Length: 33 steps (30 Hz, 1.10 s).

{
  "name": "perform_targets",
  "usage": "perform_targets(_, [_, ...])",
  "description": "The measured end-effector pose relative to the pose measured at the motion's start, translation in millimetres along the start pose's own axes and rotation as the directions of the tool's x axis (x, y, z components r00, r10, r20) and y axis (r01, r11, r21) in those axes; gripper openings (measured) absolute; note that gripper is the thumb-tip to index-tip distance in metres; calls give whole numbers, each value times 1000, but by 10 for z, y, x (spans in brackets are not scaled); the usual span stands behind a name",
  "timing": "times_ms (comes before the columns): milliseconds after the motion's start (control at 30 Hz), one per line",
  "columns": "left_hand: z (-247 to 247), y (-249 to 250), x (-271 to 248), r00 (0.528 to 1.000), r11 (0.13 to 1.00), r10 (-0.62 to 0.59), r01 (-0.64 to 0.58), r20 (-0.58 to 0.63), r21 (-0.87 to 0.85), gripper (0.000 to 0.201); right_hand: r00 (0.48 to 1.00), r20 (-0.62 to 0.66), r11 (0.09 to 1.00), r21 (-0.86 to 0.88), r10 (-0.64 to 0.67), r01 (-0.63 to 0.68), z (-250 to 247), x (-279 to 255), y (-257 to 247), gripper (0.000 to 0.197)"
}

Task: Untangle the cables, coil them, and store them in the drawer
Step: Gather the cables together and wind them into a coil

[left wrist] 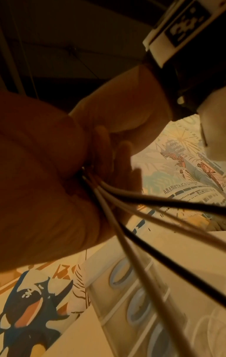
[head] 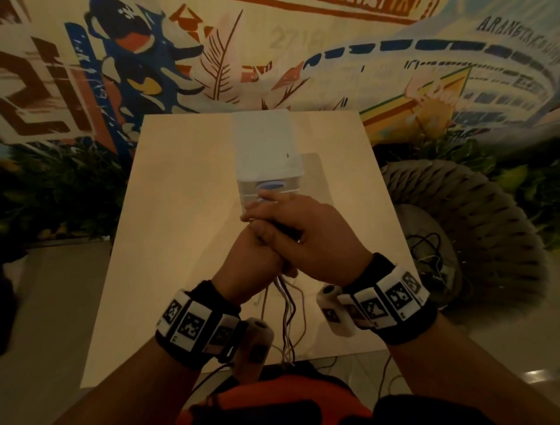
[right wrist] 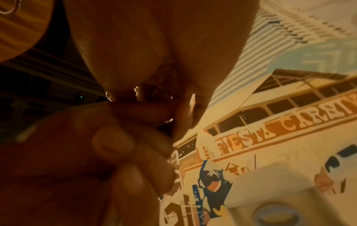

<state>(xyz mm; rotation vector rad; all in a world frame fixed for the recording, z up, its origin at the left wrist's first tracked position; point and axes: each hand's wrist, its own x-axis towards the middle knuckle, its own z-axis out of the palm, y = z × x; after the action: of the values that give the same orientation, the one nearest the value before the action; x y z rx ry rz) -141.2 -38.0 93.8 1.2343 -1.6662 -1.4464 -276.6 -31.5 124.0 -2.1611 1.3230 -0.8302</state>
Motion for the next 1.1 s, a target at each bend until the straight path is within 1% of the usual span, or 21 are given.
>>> perform_targets(33, [8,-9,5,1000,1000,-6,7,-16,7,45,1000,-9,1000,22,13,-13,36,-2,1,26])
perform_targets(100, [21,17,-5,1000,995,-27,27,0,-92,45,995,-88,991,127,52,-41,74,-13,50,31])
perform_targets(133, [18,22,-10,1000,986,-23,25,14,-163,43,989,-128,972,229,79,-48,93,-26,96,42])
perform_targets(167, [9,47,-6,1000,963,-26,28,10,-269,37,983,-135,929,364,126,-69,112,-45,154,59])
perform_targets(200, [-11,61,3,1000,931,-31,27,-6,-364,30,983,-70,848,519,171,-110,134,-69,194,74])
perform_targets(233, [-39,93,14,999,905,-38,20,-34,-425,33,977,59,727,659,204,-191,176,-96,226,84])
perform_targets(267, [-70,93,31,997,892,-42,9,-64,-452,41,959,209,624,728,193,-284,229,-130,250,85])
perform_targets(300, [-102,101,49,995,892,-36,-11,-95,-451,47,923,342,589,716,174,-376,306,-173,285,75])
perform_targets(333, [-138,104,64,994,892,-30,-23,-109,-452,50,884,430,619,648,183,-444,359,-191,276,55])
perform_targets(367, [-177,108,79,993,886,-27,-30,-116,-463,50,863,449,695,545,230,-469,418,-211,280,29])
perform_targets(400, [-209,93,96,992,873,-39,-23,-116,-487,49,856,440,742,472,270,-477,451,-220,273,7])
perform_targets(433, [-233,78,110,991,863,-53,-16,-121,-504,48,859,411,781,408,305,-473,482,-233,283,20])
perform_targets(467, [-249,40,121,990,860,-71,-1,-123,-511,49,858,398,792,381,325,-477,511,-248,284,32])
perform_targets(500, [-256,-5,124,989,859,-94,24,-111,-511,51,853,404,793,370,332,-484,534,-263,284,38])
perform_targets(600, [-268,-126,105,991,817,-137,116,5,-565,56,857,425,829,334,292,-448,613,-322,292,42])
perform_targets(700, [-305,-223,85,982,753,-151,189,115,-631,57,806,518,814,312,287,-490,758,-456,414,50])
perform_targets(833, [-367,-396,45,965,737,-239,254,110,-627,55,709,607,754,259,358,-603,996,-834,706,33])
perform_targets(933, [-423,-483,18,946,726,-310,297,91,-620,55,638,647,682,241,418,-691,1128,-1114,910,41])
perform_targets(1000, [-472,-516,18,934,710,-346,324,90,-626,55,618,693,685,246,371,-686,1148,-1239,981,34])
perform_targets(1067, [-521,-543,29,921,699,-383,343,77,-627,55,590,737,659,269,329,-702,1136,-1306,1067,18])
perform_targets(1100, [-536,-558,31,914,695,-401,352,69,-627,56,592,736,635,291,329,-715,1124,-1313,1126,21])
